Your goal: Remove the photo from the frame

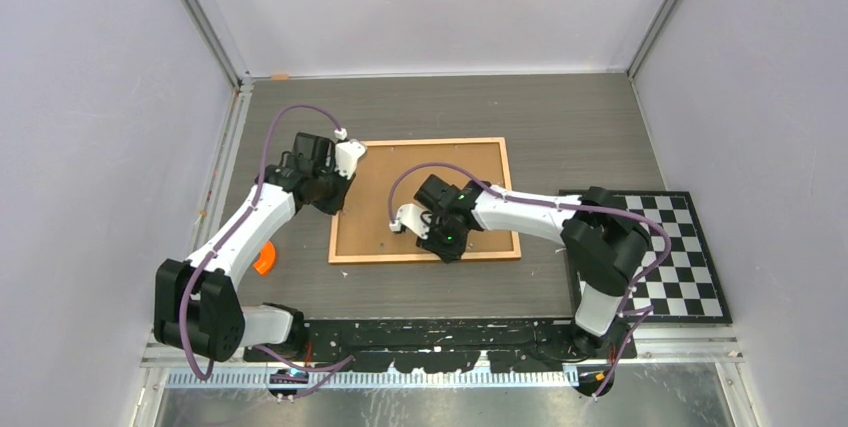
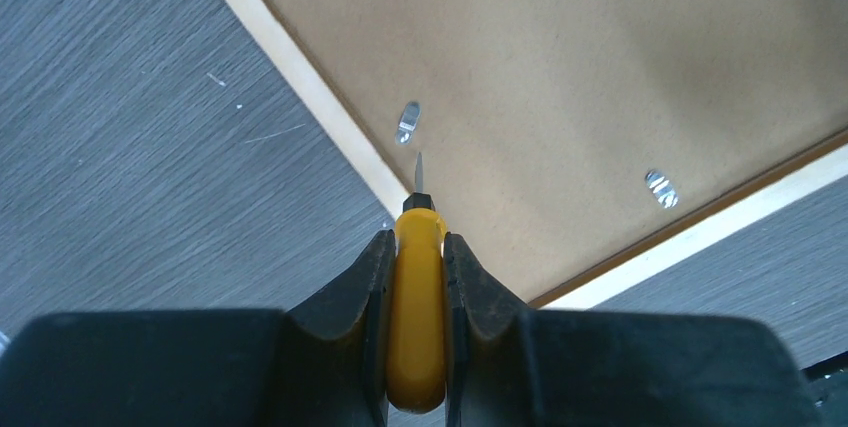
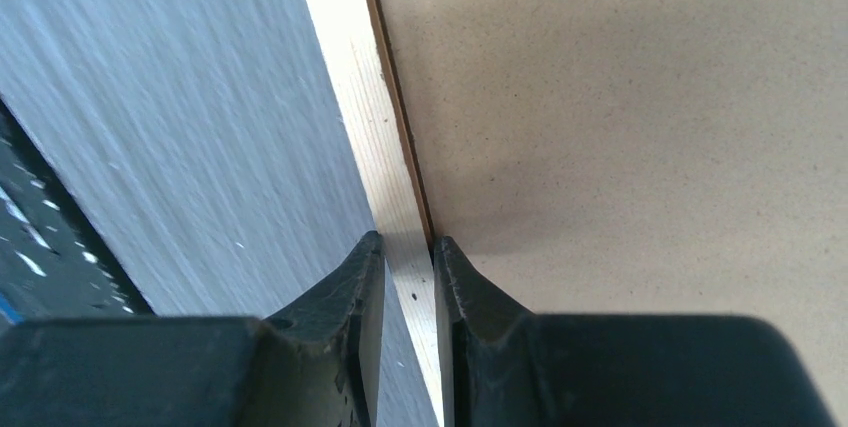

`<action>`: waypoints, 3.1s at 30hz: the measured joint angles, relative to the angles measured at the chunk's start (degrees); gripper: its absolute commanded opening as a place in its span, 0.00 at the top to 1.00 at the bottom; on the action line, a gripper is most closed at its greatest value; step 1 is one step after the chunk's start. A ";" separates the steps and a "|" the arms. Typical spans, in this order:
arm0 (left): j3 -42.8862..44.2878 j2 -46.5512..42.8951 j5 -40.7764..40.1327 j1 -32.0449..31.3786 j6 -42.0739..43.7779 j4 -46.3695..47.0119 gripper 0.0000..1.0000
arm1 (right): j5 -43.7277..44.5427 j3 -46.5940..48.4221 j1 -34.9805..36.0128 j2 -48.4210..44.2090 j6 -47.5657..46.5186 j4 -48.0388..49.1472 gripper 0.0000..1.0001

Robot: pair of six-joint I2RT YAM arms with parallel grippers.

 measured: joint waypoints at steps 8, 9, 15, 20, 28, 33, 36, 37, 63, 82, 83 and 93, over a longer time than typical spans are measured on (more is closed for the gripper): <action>0.85 -0.04 2.67 0.04 -1.60 -0.35 1.00 | 5.44 -1.64 -7.19 -7.06 -1.95 -3.39 0.35; 1.01 -0.04 2.73 0.07 -1.70 -0.35 1.00 | 5.79 -1.38 -7.98 -8.39 -0.66 -3.76 0.32; 1.97 -0.24 3.74 0.44 -2.62 -0.35 1.00 | 7.67 -1.31 -15.91 -19.41 9.62 -1.86 0.24; 2.12 -1.25 4.68 0.76 -3.43 -0.33 1.00 | 9.81 -1.81 -26.38 -21.42 18.53 0.61 0.25; 2.12 -3.15 6.36 2.43 -4.66 -0.31 1.00 | 12.70 -5.86 -36.26 -14.49 27.52 0.66 0.40; 2.12 -3.85 6.97 3.15 -4.85 -0.33 1.00 | 10.23 -6.05 -38.53 -8.52 29.40 0.96 0.51; 2.12 -4.55 7.37 3.58 -4.92 -0.31 1.00 | 9.05 -6.03 -38.58 -5.77 29.55 1.25 0.56; 2.12 -4.79 7.54 3.76 -4.96 -0.31 1.00 | 8.70 -6.03 -38.58 -4.98 29.55 1.38 0.60; 2.12 -5.01 9.97 5.35 -6.56 -0.26 1.00 | 2.23 14.29 -36.83 10.91 -1.92 -2.14 0.93; 2.12 -3.98 14.53 10.73 -9.92 -0.04 1.00 | 8.02 26.82 -29.51 13.27 -2.91 3.21 0.31; 2.12 -3.87 15.15 11.52 -10.56 0.04 1.00 | 7.65 24.76 -28.44 10.78 -1.20 3.32 0.31; 2.14 -0.39 20.55 20.06 -15.21 0.52 1.00 | 0.46 4.81 -5.44 -8.57 16.31 8.26 0.31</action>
